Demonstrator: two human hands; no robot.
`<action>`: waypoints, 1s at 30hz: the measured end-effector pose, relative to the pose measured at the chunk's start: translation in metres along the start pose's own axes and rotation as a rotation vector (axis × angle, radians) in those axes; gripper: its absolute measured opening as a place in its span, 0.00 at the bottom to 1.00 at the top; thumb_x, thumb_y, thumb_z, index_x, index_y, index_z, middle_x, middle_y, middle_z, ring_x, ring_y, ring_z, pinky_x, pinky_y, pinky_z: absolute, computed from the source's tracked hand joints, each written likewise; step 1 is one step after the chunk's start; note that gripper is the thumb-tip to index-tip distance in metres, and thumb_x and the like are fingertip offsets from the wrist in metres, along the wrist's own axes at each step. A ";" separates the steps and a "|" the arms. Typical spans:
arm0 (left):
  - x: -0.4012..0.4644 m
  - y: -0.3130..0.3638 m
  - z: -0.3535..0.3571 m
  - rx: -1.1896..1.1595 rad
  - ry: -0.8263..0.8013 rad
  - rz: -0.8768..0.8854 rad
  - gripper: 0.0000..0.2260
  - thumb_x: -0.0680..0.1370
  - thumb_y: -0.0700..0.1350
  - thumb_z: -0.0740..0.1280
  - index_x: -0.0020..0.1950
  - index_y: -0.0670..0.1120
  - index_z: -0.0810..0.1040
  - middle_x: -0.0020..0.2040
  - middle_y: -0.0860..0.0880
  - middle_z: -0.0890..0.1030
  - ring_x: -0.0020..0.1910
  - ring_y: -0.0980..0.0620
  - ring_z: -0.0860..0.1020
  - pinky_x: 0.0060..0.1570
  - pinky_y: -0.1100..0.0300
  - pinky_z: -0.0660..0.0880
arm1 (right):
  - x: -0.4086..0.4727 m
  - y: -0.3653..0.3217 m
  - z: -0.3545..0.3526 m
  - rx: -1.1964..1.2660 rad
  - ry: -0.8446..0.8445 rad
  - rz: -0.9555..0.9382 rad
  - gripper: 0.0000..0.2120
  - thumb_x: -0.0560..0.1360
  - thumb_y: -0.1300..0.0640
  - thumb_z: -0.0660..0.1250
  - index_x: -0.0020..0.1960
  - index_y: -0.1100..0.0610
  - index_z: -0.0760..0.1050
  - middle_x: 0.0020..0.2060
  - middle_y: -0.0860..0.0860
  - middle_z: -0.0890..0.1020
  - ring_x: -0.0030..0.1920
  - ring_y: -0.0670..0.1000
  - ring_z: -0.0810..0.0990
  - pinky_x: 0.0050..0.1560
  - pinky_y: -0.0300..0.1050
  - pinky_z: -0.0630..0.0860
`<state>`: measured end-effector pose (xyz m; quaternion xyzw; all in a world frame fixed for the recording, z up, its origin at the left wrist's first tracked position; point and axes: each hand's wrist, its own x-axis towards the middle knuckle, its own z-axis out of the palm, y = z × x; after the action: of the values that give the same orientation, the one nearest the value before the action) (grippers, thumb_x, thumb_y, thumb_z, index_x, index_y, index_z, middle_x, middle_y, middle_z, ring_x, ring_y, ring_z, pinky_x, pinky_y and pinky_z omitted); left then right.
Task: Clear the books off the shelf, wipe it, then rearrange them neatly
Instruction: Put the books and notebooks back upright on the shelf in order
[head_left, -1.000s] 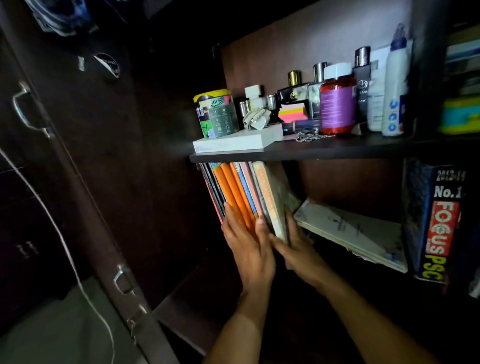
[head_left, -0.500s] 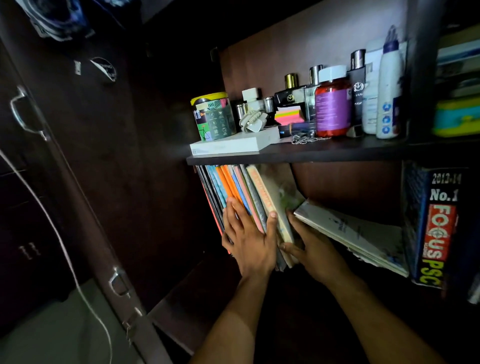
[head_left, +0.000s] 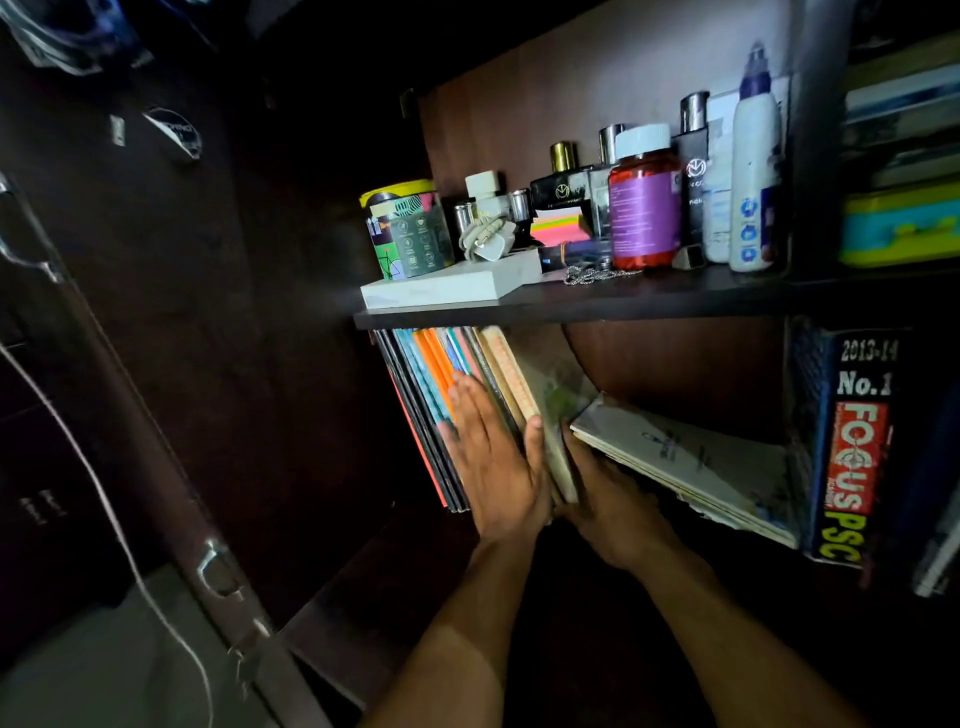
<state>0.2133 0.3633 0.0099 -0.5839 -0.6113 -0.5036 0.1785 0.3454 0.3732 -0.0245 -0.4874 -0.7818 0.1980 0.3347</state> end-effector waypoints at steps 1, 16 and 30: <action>0.000 -0.001 0.001 -0.048 -0.042 0.014 0.36 0.84 0.60 0.54 0.83 0.42 0.42 0.84 0.46 0.40 0.82 0.50 0.39 0.80 0.42 0.42 | 0.001 -0.001 0.000 0.006 0.007 0.000 0.46 0.76 0.44 0.70 0.80 0.35 0.39 0.81 0.49 0.59 0.78 0.56 0.62 0.72 0.64 0.65; -0.026 -0.002 -0.042 -0.066 -0.224 0.048 0.39 0.83 0.60 0.61 0.84 0.44 0.43 0.83 0.45 0.38 0.82 0.48 0.38 0.80 0.44 0.41 | -0.044 -0.028 -0.015 -0.108 0.169 0.111 0.32 0.75 0.42 0.70 0.75 0.48 0.66 0.67 0.54 0.78 0.67 0.59 0.77 0.65 0.55 0.76; -0.132 0.176 -0.200 -0.764 -0.755 -0.206 0.29 0.80 0.50 0.71 0.78 0.55 0.63 0.70 0.50 0.75 0.49 0.62 0.82 0.60 0.57 0.76 | -0.301 -0.111 -0.143 0.234 0.465 0.223 0.16 0.76 0.56 0.74 0.63 0.53 0.78 0.56 0.46 0.84 0.58 0.42 0.81 0.60 0.39 0.77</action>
<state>0.3301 0.0952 0.0607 -0.6845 -0.4606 -0.4601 -0.3281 0.4687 0.0519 0.0463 -0.5608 -0.5974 0.2053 0.5352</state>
